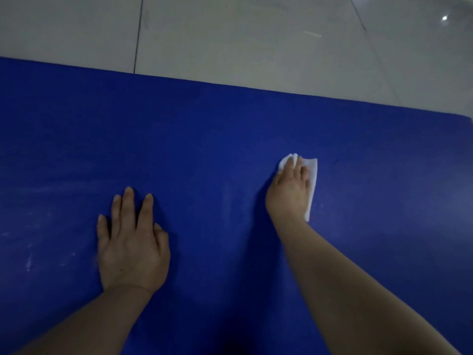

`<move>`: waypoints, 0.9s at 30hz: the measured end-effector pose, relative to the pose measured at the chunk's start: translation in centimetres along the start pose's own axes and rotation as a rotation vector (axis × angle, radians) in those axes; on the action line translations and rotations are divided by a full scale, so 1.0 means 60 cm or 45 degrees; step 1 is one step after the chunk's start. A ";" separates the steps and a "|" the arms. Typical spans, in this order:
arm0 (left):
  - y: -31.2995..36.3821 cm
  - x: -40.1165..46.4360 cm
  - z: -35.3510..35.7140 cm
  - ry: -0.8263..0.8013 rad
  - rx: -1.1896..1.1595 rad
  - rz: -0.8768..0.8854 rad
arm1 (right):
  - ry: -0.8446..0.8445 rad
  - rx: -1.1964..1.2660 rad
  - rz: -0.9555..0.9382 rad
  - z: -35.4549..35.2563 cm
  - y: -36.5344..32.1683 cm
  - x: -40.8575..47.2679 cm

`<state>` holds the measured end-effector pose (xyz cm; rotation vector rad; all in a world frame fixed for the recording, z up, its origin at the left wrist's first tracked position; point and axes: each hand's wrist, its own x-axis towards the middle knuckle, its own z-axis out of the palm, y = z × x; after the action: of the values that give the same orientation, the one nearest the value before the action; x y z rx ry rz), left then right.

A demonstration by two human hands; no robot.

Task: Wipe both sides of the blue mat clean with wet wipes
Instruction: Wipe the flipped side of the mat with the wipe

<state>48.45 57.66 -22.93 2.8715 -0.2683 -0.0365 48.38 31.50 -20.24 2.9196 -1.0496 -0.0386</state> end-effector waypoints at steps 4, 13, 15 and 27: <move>-0.001 0.001 0.002 0.001 0.015 0.006 | -0.127 0.164 -0.458 -0.009 -0.111 -0.057; 0.000 0.001 0.004 0.002 0.031 0.020 | 0.101 0.051 0.006 0.016 0.024 0.037; -0.001 0.001 0.004 -0.003 0.032 0.020 | 0.147 0.102 0.005 0.011 -0.024 0.037; 0.001 0.003 0.005 -0.007 0.066 0.026 | 0.079 -0.085 -0.200 0.002 -0.022 0.080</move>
<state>48.63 57.51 -23.22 2.9201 -0.3039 -0.0342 52.91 29.46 -20.49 2.9146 -0.7935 0.0121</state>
